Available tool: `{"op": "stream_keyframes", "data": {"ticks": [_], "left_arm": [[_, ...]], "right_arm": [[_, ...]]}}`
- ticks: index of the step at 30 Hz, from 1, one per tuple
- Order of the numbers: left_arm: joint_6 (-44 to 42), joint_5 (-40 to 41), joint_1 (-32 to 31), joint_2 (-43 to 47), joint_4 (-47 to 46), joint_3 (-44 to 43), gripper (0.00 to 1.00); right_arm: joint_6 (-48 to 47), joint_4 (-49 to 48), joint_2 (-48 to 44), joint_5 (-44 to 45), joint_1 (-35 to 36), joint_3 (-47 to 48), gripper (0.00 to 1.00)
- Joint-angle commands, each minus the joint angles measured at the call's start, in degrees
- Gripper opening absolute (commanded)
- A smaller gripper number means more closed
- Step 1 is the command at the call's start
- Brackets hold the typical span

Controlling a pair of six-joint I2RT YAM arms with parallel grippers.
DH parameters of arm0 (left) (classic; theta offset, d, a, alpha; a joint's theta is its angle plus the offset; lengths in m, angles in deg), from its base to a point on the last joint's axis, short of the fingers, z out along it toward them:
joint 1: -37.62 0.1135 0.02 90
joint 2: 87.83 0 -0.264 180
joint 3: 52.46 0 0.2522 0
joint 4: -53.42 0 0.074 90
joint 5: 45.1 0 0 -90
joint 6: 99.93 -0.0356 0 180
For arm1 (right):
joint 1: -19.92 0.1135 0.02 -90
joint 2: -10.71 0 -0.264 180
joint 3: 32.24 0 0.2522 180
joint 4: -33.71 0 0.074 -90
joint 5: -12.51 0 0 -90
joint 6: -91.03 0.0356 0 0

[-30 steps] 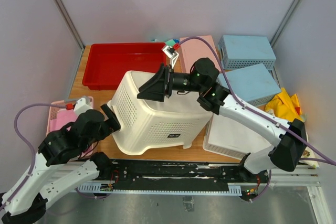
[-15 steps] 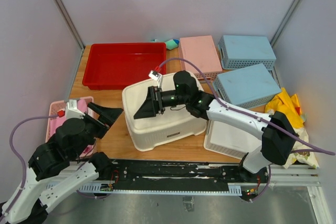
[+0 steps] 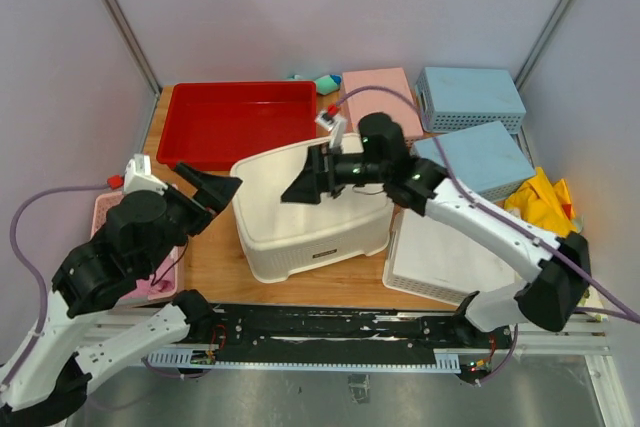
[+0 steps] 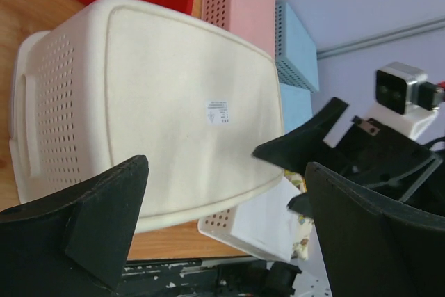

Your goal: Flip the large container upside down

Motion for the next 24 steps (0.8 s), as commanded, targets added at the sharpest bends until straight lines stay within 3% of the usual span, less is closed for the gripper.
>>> {"op": "stream_keyframes", "data": {"ticks": [1,7,10,13,17,24], "left_arm": [[-10.70,6.17,-0.45,-8.71,-2.14,-7.79,0.99],[-25.65,12.79,0.06,-25.57,-2.40,-22.87,0.99],[-33.26,4.09,6.00,-34.67,-6.33,-29.25,0.99],[-37.77,-12.58,16.91,-41.97,-9.62,-33.40,0.99],[-41.90,-21.48,22.16,-53.53,-10.23,-40.54,0.99],[-45.86,-26.80,25.39,-70.79,-9.33,-51.34,0.99]], "right_arm": [[-13.95,15.58,-8.24,14.56,-12.31,1.55,0.81],[-16.96,20.22,-11.60,19.70,-29.25,-4.84,0.82],[-16.88,20.34,-10.46,18.63,-32.76,-7.51,0.81],[-17.27,19.11,-8.19,14.19,-32.81,-9.01,0.80],[-17.17,19.57,-5.97,7.65,-32.69,-10.06,0.78],[-15.49,20.76,-9.65,3.75,-28.81,-17.01,0.76]]}}
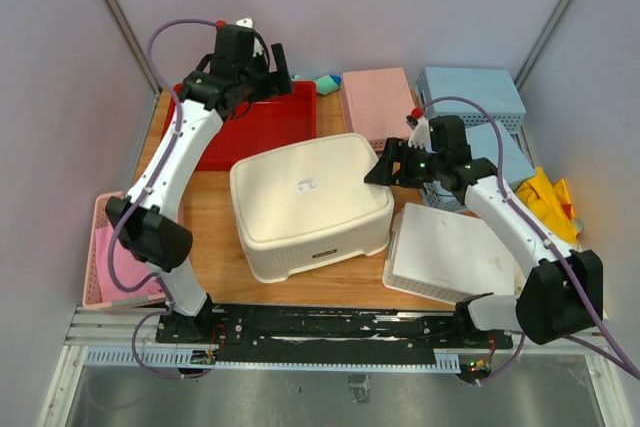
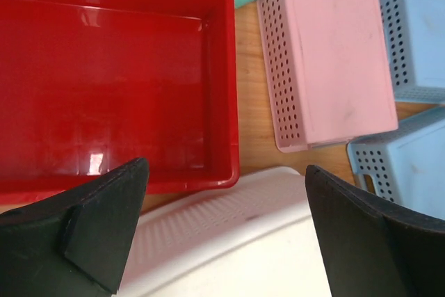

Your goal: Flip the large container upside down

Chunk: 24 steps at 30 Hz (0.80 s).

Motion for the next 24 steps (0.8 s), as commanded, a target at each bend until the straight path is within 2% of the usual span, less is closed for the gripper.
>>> {"op": "stream_keyframes", "data": {"ticks": [1,5,11,16,20,24], "left_arm": [[-5.23,-6.66,1.47,-6.96,-0.24,-5.65,0.99],[-6.68,-10.89,3.06,-15.30,-0.17,-10.42,0.99],[-7.86,-13.23,3.14,-26.15,0.20,-17.08,0.99],[-9.13,-10.19,1.25,-32.90,0.03,-22.19,0.99],[-10.39,-5.83,-0.56,-37.73,-0.18,-26.20,0.99],[-10.19,-5.94,-0.80,-41.52,-0.92,-27.29,0.95]], "right_arm": [[0.17,4.13,-4.14,-3.32,4.38,-5.34,0.75],[2.52,6.85,-7.27,-1.99,9.12,-7.90,0.73],[4.25,11.55,-10.34,-1.12,10.83,-7.75,0.71],[-0.16,26.10,-11.71,15.03,9.52,0.73,0.80],[0.74,25.49,-14.97,26.98,6.00,2.68,0.82],[1.62,23.35,-16.74,27.50,1.87,2.49,0.83]]}}
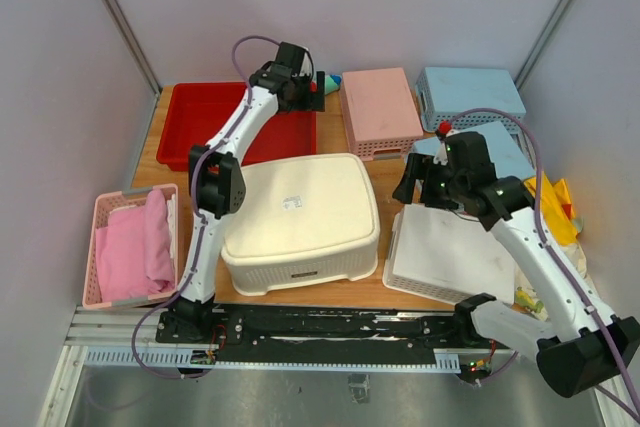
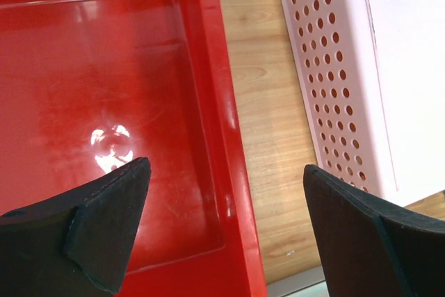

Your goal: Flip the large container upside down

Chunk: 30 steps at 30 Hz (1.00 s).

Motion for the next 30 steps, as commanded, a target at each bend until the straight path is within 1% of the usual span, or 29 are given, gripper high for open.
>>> {"op": "stream_keyframes", "data": {"ticks": [1,5,10,13,14,16,17,18,19,22,26,30], "left_arm": [[-1.33,2.14,-0.60,-3.13,-1.14,-2.56,0.92],[-1.75,3.30,-1.10,-5.58,-1.16,-2.66,0.79],[-2.68,5.24,-1.81,-5.85,-1.45,-2.00,0.59],[-3.70,5.21,-1.79,-6.23,-1.78,-1.01,0.56],[-3.81,5.24,-1.70,-6.39,-1.78,-0.60,0.53],[-3.84,4.96,-1.75,-6.70,-1.78,-0.10,0.43],[-3.85,4.77,-1.77,-6.75,-1.73,-0.09,0.36],[-3.85,4.80,-1.74,-6.62,-1.75,-0.12,0.33],[-3.84,4.85,-1.75,-6.30,-1.73,-0.39,0.29],[-3.01,5.21,-1.77,-3.50,-1.17,-1.29,0.18],[-1.42,4.06,-1.72,4.34,-1.12,-1.24,0.01],[0.14,2.36,-1.76,11.57,-0.65,-0.97,0.00]], "right_arm": [[-0.10,2.16,-1.07,6.88,-3.88,1.39,0.83],[0.16,2.16,0.61,5.28,-4.16,1.06,0.82],[0.96,0.82,2.41,3.12,-4.17,0.37,0.82],[0.70,0.65,3.61,2.48,-4.17,1.19,0.82],[0.55,0.57,3.86,2.32,-4.17,1.39,0.82],[0.33,0.16,4.27,2.14,-4.16,1.66,0.82],[0.24,0.02,4.37,2.02,-4.19,1.77,0.82],[0.15,-0.17,4.53,1.84,-4.23,1.89,0.82],[0.11,-0.34,4.65,1.68,-4.26,1.87,0.82],[0.09,-0.76,4.98,1.19,-4.26,1.93,0.82],[0.13,-1.91,5.23,0.39,-4.26,1.93,0.81],[0.06,-3.01,5.42,-0.38,-4.25,1.97,0.81]]}}
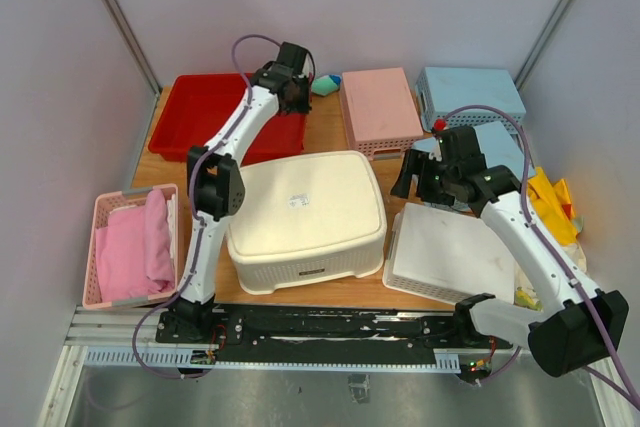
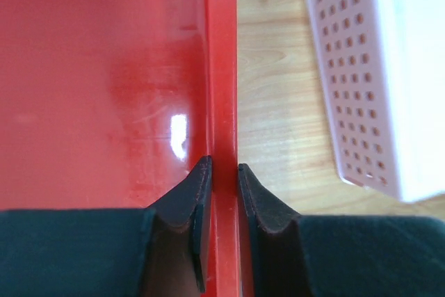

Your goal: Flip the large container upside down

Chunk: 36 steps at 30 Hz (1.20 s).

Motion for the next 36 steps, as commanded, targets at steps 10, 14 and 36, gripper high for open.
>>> {"op": "stream_keyframes", "data": {"ticks": [10,14,36], "left_arm": [[9.40,-14.13,1.16,25.08,-4.76,-4.82,0.00],[15.50,-22.74,4.11,29.09,-12.63,0.08,0.00],[13.84,-35.17,4.51,22.39,-13.68,-2.00,0.45]], "right_arm": [[-0.27,-4.51,1.24,-4.39,-0.50,1.30,0.81],[-0.27,-5.08,1.44,-5.14,-0.50,1.21,0.80],[4.20,-8.28,1.25,-6.30,-0.95,1.40,0.81]]}}
